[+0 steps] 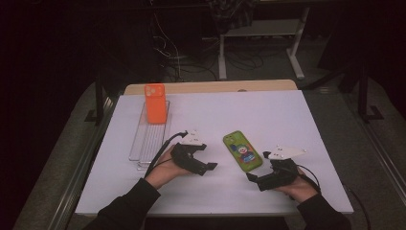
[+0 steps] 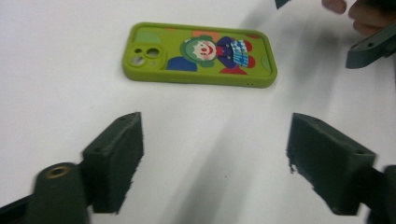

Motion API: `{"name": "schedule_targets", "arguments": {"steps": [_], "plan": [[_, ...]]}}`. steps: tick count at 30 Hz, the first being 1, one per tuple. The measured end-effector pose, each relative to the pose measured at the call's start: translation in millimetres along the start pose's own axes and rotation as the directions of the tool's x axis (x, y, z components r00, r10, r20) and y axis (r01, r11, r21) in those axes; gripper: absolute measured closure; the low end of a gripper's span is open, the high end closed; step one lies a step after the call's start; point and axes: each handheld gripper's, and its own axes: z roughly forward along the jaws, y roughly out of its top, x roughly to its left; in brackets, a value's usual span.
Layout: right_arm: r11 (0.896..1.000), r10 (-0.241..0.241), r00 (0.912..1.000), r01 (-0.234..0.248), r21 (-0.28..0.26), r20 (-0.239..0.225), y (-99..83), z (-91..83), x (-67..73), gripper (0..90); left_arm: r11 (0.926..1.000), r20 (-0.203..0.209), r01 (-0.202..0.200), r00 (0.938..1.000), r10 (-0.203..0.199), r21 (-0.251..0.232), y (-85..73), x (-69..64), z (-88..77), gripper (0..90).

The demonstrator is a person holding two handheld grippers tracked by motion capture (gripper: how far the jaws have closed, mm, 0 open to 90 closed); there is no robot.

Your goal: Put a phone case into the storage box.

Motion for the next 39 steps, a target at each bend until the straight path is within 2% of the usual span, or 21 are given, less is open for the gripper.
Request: {"name": "schedule_targets", "arguments": {"steps": [4, 7, 10, 11, 13, 15, 18, 21, 24, 28, 33, 39], "plan": [[1.000, 0.015, 0.9999, -0.016, 0.021, 0.004, 0.4, 0.5, 0.2, 0.0, 0.9999, -0.008, -0.002, 1.0000, 0.002, -0.012, -8.4, 1.6, -7.5, 12.4], [0.999, 0.020, 0.9997, -0.020, 0.028, 0.015, 1.9, 0.8, 0.0, 0.0, 0.9996, -0.020, -0.009, 0.9998, 0.009, -0.025, -11.9, 2.2, -11.3, 5.4], [0.999, 0.025, 0.9995, -0.026, 0.034, 0.020, 4.3, 0.7, 1.6, 0.0, 0.9995, -0.001, 0.004, 1.0000, -0.004, -0.032, -15.7, 2.9, -15.1, 1.5], [0.999, 0.026, 0.9994, -0.027, 0.035, 0.023, 5.2, 0.7, 2.5, 0.0, 0.9997, -0.002, -0.006, 1.0000, 0.006, -0.023, -16.3, 3.2, -15.9, 0.0], [0.999, 0.024, 0.9995, -0.025, 0.037, 0.023, 6.2, 1.0, 3.6, 0.0, 0.9997, -0.012, -0.011, 0.9999, 0.011, -0.020, -16.4, 4.0, -17.2, 0.0], [0.998, 0.023, 0.9992, -0.025, 0.058, 0.032, 7.6, 1.6, 3.9, 0.0, 0.9998, -0.008, 0.007, 0.9999, -0.007, -0.021, -16.6, 4.8, -17.2, 0.0], [0.994, 0.034, 0.9987, -0.038, 0.102, 0.038, 10.7, 1.6, 4.2, 0.0, 0.9999, -0.011, -0.002, 0.9999, 0.001, -0.016, -17.1, 4.6, -15.7, 0.0], [0.991, 0.059, 0.9977, -0.063, 0.119, 0.035, 15.2, 0.2, 3.7, 0.0, 0.9999, -0.003, -0.010, 0.9999, 0.010, -0.012, -17.0, 4.4, -14.8, 0.0], [0.990, 0.060, 0.9966, -0.067, 0.121, 0.056, 21.4, -0.1, 2.4, 0.0, 0.9998, 0.004, 0.004, 1.0000, -0.004, -0.018, -17.2, 4.3, -15.1, 0.0], [0.989, 0.068, 0.9943, -0.078, 0.124, 0.082, 31.3, 0.7, 0.2, 0.0, 0.9998, -0.002, 0.003, 1.0000, -0.003, -0.021, -16.9, 5.0, -16.4, 0.0], [0.990, 0.073, 0.9926, -0.083, 0.113, 0.098, 44.2, 5.3, -4.3, 0.0, 0.9996, -0.006, 0.018, 0.9998, -0.018, -0.021, -18.1, 8.9, -17.3, 0.0], [0.991, 0.083, 0.9899, -0.094, 0.097, 0.115, 58.2, 13.4, -9.7, 0.0, 0.9995, -0.009, 0.017, 0.9998, -0.017, -0.027, -18.5, 12.3, -18.0, 0.0]]}}
